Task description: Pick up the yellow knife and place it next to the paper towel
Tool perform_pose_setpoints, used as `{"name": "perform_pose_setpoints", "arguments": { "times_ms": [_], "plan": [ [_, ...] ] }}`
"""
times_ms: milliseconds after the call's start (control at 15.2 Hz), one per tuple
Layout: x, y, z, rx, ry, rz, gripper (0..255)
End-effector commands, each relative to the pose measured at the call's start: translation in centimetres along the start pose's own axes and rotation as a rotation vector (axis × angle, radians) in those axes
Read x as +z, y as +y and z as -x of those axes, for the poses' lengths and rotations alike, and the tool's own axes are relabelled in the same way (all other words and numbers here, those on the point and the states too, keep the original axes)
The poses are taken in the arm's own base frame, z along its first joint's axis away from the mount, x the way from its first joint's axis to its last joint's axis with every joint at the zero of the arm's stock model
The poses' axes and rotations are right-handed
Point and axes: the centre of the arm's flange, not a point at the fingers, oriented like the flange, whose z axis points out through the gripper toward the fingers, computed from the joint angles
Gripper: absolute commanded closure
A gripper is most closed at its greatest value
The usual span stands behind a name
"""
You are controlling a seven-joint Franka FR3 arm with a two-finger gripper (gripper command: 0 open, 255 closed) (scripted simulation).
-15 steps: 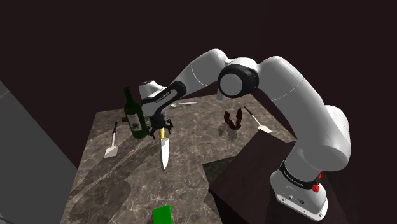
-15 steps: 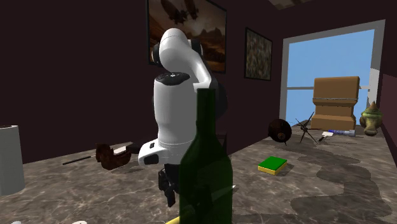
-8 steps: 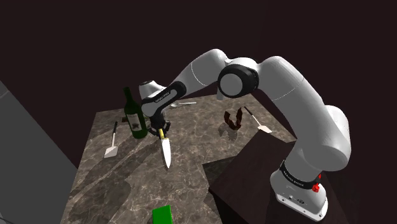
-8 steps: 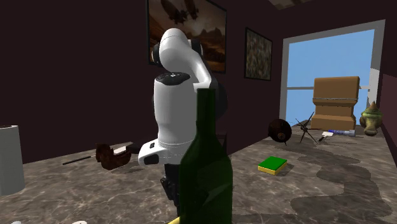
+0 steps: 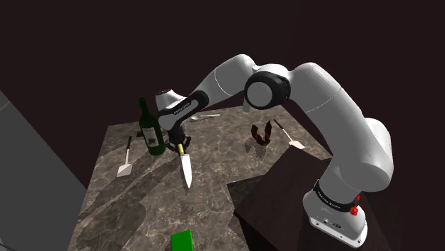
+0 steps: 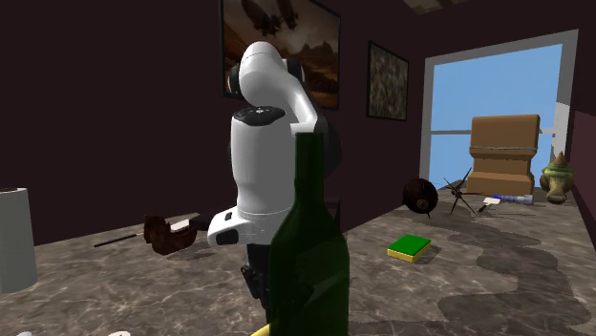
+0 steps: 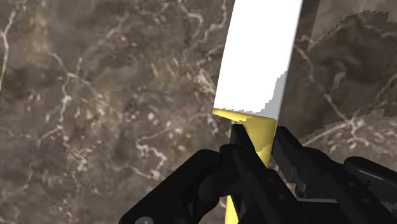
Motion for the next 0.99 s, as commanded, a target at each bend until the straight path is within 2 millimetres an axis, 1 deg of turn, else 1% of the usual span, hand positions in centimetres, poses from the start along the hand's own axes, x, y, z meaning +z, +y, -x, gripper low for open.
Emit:
{"name": "perform_pose_setpoints", "arguments": {
  "times_ms": [0,924],
  "plan": [
    [-0.7,0.1,0.1,0.0,0.0,0.0,255],
    [-8.0,0.5,1.4,0.0,0.0,0.0,255]
  ]
}}
